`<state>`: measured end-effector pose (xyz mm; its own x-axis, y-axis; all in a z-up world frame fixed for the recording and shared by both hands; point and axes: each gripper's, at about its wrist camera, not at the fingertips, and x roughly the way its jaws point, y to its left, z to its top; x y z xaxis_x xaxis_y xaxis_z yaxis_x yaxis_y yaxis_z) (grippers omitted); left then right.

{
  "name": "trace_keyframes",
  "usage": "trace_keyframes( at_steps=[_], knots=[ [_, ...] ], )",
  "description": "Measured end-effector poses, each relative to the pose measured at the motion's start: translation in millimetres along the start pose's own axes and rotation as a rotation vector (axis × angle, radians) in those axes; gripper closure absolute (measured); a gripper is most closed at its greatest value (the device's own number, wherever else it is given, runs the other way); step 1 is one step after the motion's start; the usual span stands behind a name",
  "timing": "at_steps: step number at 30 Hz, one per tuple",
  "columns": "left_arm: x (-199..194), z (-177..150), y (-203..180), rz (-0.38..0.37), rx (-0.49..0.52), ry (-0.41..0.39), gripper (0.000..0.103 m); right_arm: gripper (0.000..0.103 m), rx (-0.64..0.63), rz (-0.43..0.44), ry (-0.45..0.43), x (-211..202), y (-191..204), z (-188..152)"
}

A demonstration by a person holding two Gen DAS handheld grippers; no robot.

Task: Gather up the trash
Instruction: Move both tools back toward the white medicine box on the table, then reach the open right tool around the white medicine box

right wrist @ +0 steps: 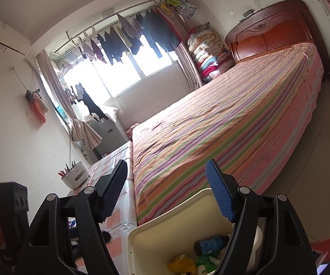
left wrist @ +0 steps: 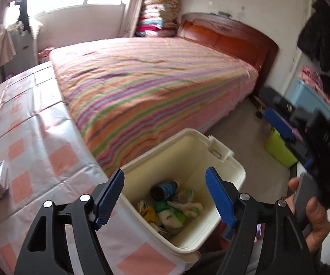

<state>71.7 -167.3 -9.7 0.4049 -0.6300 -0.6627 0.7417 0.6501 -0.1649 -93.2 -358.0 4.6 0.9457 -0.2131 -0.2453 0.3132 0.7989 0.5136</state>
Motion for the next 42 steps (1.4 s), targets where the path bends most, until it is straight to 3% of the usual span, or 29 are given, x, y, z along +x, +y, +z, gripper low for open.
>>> trace_keyframes(
  at_steps=[8, 19, 27, 33, 38, 42],
  knots=[
    [-43.0, -0.4, 60.3, 0.113, -0.098, -0.106, 0.032, 0.027, -0.080, 0.089, 0.051, 17.8, 50.4, -16.1],
    [-107.0, -19.8, 170.2, 0.261, -0.232, -0.163, 0.031, 0.022, -0.237, 0.282, 0.186, 51.3, 148.3, -64.1],
    [-138.4, -30.4, 216.9, 0.302, -0.363, -0.220, 0.031, 0.020, -0.190, 0.378, 0.263, 60.5, 177.1, -81.1],
    [-158.7, -30.0, 230.2, 0.304, -0.401, -0.259, 0.031, 0.014, -0.292, 0.438, 0.312, 61.3, 192.2, -86.0],
    [-180.1, -39.1, 254.4, 0.318, -0.410, -0.262, 0.031, 0.012, -0.436, 0.617, 0.458, 85.1, 218.8, -98.1],
    [-194.4, -53.5, 281.1, 0.335, -0.441, -0.250, 0.031, 0.009, -0.681, 0.748, 0.565, 100.9, 259.5, -122.0]
  ],
)
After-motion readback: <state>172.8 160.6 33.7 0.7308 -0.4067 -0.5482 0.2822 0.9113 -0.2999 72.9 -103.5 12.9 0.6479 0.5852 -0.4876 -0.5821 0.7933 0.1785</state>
